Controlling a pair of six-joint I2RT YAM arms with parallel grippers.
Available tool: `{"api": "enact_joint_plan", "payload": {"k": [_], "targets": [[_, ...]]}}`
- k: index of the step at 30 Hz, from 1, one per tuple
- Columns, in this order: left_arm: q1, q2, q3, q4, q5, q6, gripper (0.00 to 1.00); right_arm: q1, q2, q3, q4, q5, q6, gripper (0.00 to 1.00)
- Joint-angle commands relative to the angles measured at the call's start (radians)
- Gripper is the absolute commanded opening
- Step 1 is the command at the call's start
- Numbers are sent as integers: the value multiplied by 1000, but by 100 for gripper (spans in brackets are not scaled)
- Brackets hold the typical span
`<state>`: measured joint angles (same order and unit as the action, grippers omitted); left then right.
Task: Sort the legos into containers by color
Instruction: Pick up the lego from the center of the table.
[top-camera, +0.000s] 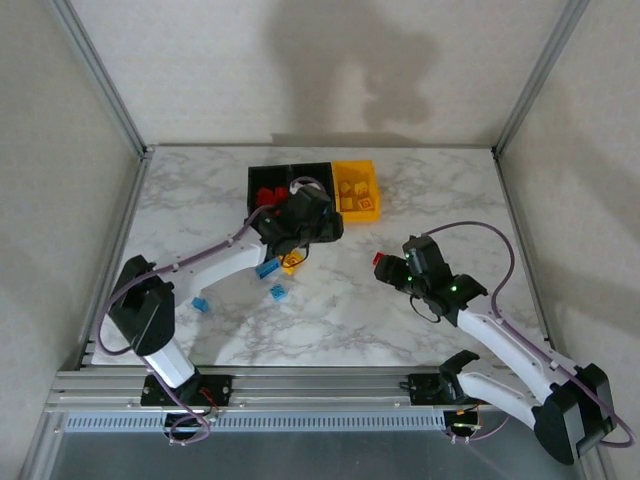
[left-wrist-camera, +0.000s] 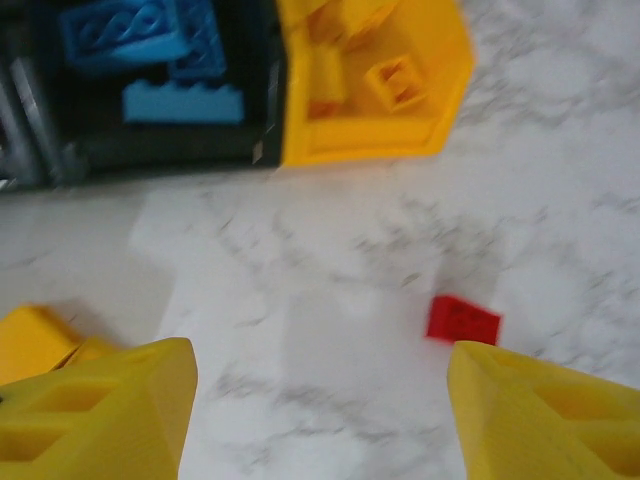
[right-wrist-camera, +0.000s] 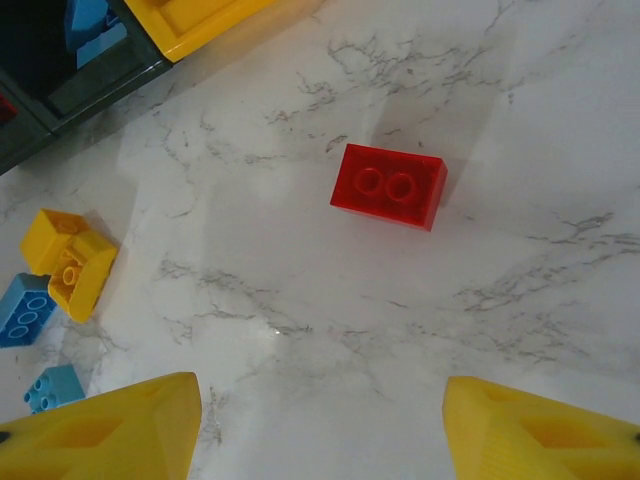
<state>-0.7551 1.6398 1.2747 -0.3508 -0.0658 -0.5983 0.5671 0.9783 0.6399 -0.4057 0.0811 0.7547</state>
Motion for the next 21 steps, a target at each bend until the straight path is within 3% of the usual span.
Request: {"api": "enact_joint_plan", "payload": {"k": [1,7,17,21], "targets": [[14,-102,-111,16,-32,-11,68,-4,56,52,30,-1,-11,65],[20,-222,-287,34,-33,-52,69,-5,170,109,30,35,-12,67],[43,-350,-396,-26,-81,-75,70,-6,274,167,23,69,-11,68],[45,-357,-414,-30,-79,-78,70,-12,324,185,-9,128,-13,76]]}}
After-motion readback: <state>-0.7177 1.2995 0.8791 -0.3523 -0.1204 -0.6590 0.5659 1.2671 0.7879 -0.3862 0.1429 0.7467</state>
